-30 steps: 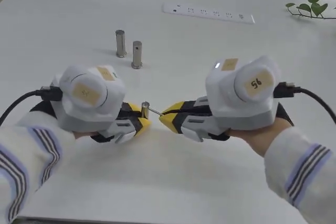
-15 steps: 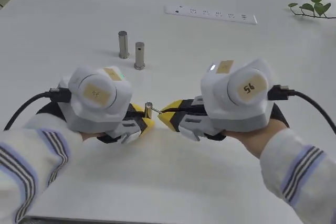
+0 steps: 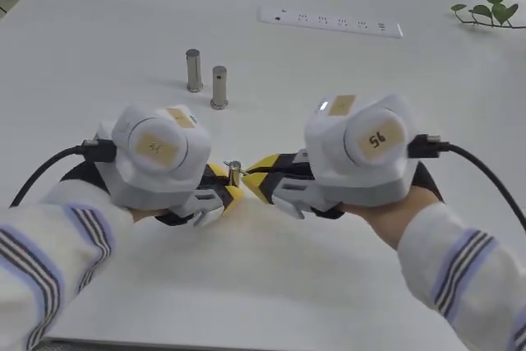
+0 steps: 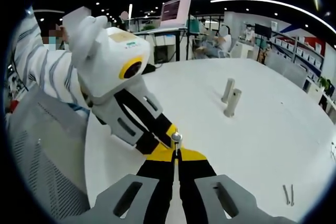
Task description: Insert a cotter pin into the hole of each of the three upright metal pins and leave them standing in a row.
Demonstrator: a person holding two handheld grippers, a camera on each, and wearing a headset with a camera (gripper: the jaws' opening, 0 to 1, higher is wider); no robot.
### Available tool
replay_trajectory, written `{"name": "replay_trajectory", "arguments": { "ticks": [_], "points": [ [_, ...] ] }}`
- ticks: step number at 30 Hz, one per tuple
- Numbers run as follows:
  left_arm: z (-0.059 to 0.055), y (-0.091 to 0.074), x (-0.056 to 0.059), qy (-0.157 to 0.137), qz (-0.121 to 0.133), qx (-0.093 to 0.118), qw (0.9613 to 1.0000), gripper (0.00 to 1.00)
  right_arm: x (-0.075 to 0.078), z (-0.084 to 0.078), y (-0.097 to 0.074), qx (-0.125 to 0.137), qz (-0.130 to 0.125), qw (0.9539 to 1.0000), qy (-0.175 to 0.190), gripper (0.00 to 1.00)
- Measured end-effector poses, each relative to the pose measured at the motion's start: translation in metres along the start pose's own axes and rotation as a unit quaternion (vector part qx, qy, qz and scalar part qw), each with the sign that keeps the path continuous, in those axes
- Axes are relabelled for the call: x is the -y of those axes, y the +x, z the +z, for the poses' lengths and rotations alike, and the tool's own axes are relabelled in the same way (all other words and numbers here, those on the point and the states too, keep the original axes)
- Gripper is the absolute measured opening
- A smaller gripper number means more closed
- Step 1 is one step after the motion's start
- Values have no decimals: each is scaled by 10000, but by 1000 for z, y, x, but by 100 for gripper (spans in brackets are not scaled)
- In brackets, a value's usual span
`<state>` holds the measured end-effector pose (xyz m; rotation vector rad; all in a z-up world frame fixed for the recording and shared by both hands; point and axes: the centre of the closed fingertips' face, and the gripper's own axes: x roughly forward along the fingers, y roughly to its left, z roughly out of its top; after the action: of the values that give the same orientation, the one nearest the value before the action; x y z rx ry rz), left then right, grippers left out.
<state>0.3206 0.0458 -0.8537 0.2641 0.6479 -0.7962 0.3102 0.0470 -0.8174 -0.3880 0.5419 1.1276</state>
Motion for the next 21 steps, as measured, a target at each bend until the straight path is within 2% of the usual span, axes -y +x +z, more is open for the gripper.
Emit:
{"name": "replay_trajectory", "arguments": {
  "ticks": [6, 12, 16, 21],
  "points": [
    [0, 0, 1, 100, -21, 1, 9999, 7, 0, 1, 2, 3, -29, 10000, -26, 3],
    [0, 1, 0, 66, -21, -16, 10000, 7, 0, 2, 2, -46, -62, 9999, -119, 3],
    [0, 1, 0, 38, -16, -13, 10000, 7, -1, 1, 2, -71, -36, 9995, -318, 4],
    [0, 2, 0, 45, -17, -19, 10000, 7, -2, -1, 2, -121, -21, 9991, -413, 11]
  ]
}}
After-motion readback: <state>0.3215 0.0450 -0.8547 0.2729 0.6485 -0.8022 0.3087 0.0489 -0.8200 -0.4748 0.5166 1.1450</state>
